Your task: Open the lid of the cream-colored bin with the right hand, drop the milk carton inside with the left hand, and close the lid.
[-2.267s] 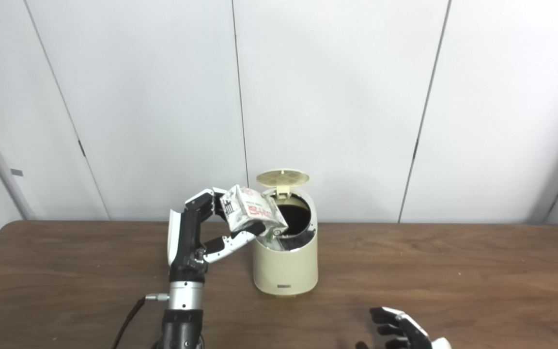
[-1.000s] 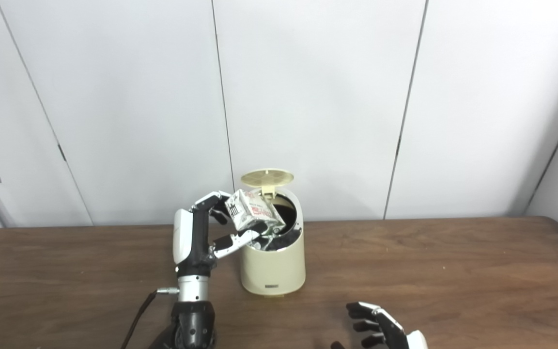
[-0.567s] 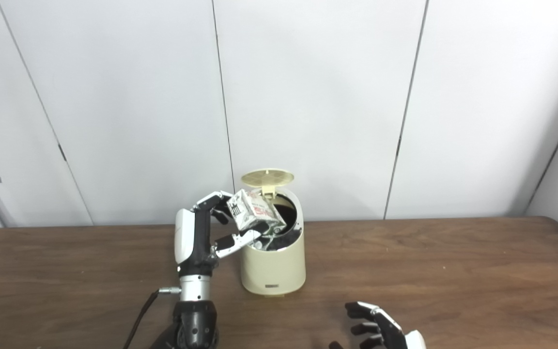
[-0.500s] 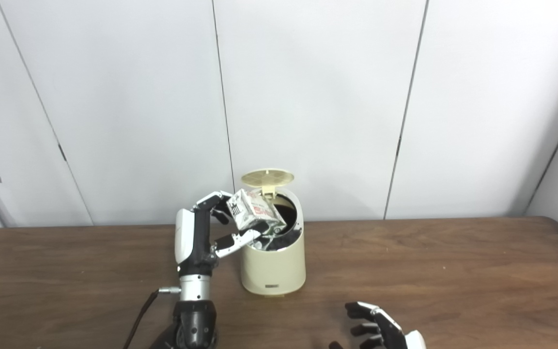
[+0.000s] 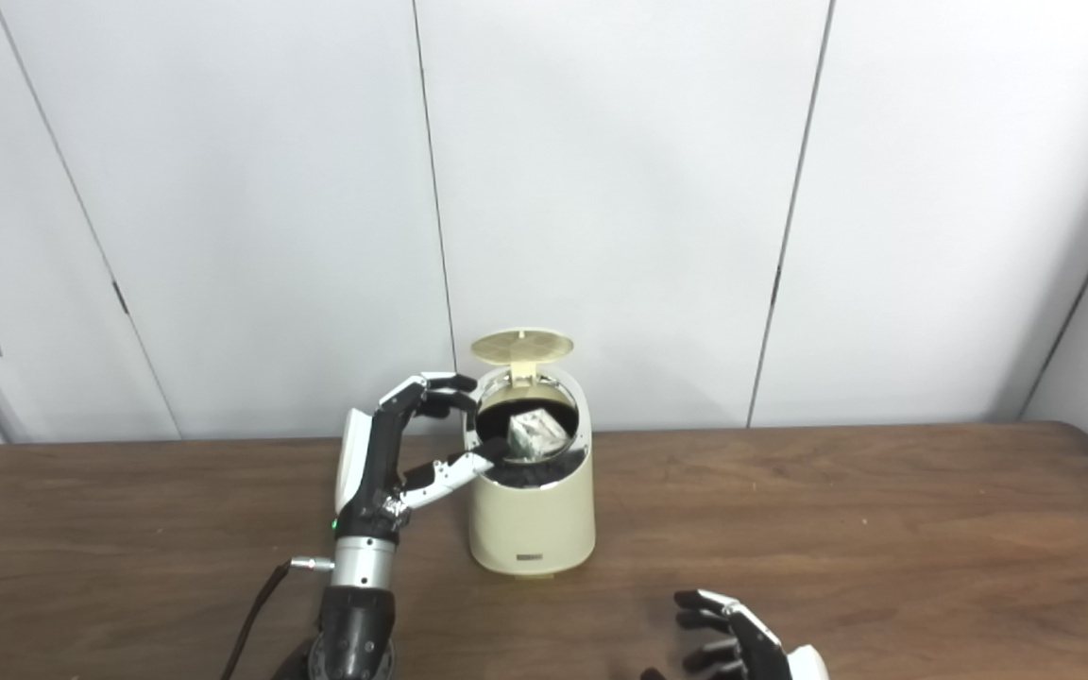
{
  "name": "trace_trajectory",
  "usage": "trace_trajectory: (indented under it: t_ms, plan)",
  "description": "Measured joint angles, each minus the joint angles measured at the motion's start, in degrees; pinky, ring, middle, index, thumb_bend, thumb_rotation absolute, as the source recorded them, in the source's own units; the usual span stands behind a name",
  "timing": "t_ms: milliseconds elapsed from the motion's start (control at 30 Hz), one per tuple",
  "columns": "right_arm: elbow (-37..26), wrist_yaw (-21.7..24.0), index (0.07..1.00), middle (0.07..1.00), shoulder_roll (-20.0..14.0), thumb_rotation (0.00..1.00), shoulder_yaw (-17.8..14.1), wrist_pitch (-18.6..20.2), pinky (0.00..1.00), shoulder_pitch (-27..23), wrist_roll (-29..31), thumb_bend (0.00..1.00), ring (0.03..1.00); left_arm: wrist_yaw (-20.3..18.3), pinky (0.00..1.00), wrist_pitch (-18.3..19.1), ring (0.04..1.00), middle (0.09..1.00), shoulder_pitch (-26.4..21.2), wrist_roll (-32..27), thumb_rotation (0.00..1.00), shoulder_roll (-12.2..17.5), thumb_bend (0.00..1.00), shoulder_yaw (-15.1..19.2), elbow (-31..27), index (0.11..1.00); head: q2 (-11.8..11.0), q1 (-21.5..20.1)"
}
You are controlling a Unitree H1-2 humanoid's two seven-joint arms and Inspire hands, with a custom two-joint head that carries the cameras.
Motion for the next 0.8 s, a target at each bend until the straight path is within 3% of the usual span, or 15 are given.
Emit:
trace_trajectory:
  t_ms: [100, 167, 400, 467, 500, 567, 600, 700, 800]
  plan:
    - [-0.3, 0.2, 0.715, 0.685, 0.0, 0.12, 0.0, 0.0, 0.37, 0.0, 0.0, 0.33, 0.507, -1.1, 0.65, 0.0, 0.677, 0.645, 0.7, 0.2, 0.55, 0.0, 1.00, 0.6, -0.5, 0.677, 0.0, 0.0]
    - [-0.3, 0.3, 0.709, 0.699, 0.0, 0.11, 0.0, 0.0, 0.45, 0.0, -0.1, 0.34, 0.588, -1.6, 0.65, 0.0, 0.683, 0.651, 1.1, 0.3, 0.54, -0.1, 1.00, 0.8, -0.9, 0.681, 0.0, -0.1]
    - [-0.3, 0.6, 0.711, 0.704, 0.0, 0.09, 0.0, 0.5, 0.43, 0.0, -0.3, 0.34, 0.575, -2.9, 0.66, 0.1, 0.673, 0.650, 1.1, 0.2, 0.51, -0.1, 1.00, 1.5, -1.4, 0.675, 0.1, 0.0]
    - [-0.3, 0.6, 0.718, 0.661, 0.0, 0.10, 0.0, 0.7, 0.35, 0.0, -0.2, 0.34, 0.494, -3.3, 0.63, 0.1, 0.657, 0.636, 1.2, 0.0, 0.56, -0.2, 1.00, 1.7, -1.8, 0.663, 0.3, 0.0]
    - [-0.3, 0.6, 0.720, 0.661, 0.0, 0.11, 0.0, 0.7, 0.35, 0.0, -0.1, 0.34, 0.488, -3.3, 0.58, 0.1, 0.620, 0.613, 1.6, 0.0, 0.61, -0.1, 0.92, 1.7, -2.4, 0.640, 0.2, 0.0]
    - [-0.3, 0.6, 0.720, 0.629, 0.0, 0.10, 0.0, 0.7, 0.31, 0.0, 0.0, 0.34, 0.449, -2.3, 0.50, 0.2, 0.548, 0.559, 3.1, -0.1, 0.72, 0.4, 0.67, 0.5, -5.5, 0.583, 0.3, 0.3]
    - [-0.4, 0.6, 0.706, 0.660, 0.0, 0.12, 0.0, 0.7, 0.41, 0.1, 0.1, 0.33, 0.554, -1.4, 0.47, 0.3, 0.508, 0.526, 4.4, -0.3, 0.76, 0.9, 0.46, -0.4, -8.3, 0.549, 0.3, 0.3]
    - [-0.6, 0.3, 0.704, 0.702, -0.2, 0.25, -0.1, 0.3, 0.55, 0.1, -0.5, 0.31, 0.669, -0.7, 0.46, 0.0, 0.484, 0.515, 10.1, -2.3, 0.73, 2.2, 0.31, -1.1, -19.9, 0.540, 0.5, 0.5]
    - [-3.7, -0.7, 0.725, 0.743, -0.3, 0.35, 0.3, -0.4, 0.60, -0.5, -5.0, 0.30, 0.719, -3.7, 0.52, -0.1, 0.544, 0.565, 18.2, -8.5, 0.72, 4.4, 0.29, 0.4, -32.7, 0.583, 0.4, 0.3]
